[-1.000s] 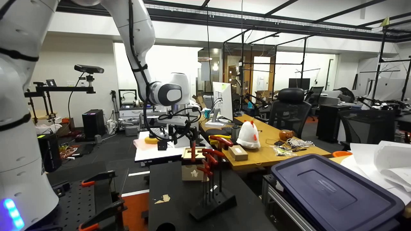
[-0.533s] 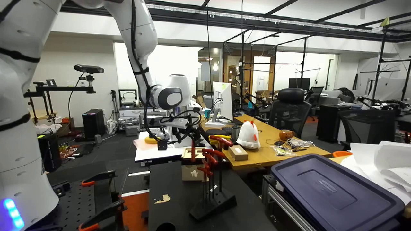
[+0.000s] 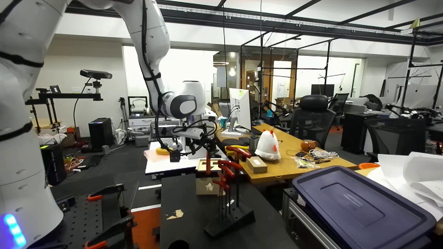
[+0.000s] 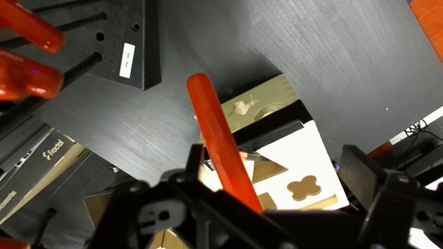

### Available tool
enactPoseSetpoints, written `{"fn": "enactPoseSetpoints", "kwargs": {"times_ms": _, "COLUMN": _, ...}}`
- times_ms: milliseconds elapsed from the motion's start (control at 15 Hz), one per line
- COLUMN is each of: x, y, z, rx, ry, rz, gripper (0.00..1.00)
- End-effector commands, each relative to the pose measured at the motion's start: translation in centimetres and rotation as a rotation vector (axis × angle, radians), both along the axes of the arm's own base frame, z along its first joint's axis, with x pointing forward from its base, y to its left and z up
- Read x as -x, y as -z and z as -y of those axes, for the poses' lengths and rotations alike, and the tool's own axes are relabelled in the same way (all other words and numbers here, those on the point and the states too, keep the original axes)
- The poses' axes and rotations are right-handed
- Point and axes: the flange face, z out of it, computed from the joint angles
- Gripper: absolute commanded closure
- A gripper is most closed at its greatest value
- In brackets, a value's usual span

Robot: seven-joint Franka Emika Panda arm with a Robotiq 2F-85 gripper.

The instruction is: Pick the tool with the red handle and put on the black object

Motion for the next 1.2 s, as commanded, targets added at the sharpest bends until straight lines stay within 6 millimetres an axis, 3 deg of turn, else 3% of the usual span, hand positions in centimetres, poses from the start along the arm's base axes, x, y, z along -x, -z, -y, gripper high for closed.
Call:
{"fn": "enactPoseSetpoints", "kwargs": {"times_ms": 0, "x": 0.0, "y": -0.1, "z": 0.0, "rx": 0.000, "ry": 0.000, "rz": -0.001, "gripper": 0.00}}
{"fn": "enactPoseSetpoints", "kwargs": {"times_ms": 733, "x": -0.1, "y": 0.0, "z": 0.1, "rx": -0.014, "ry": -0.007, "rz": 0.015, "gripper": 0.00}}
{"fn": "enactPoseSetpoints", "kwargs": {"times_ms": 1133, "x": -0.2, "y": 0.5, "z": 1.9, "rx": 0.026, "ry": -0.041, "rz": 0.011, "gripper": 0.00}}
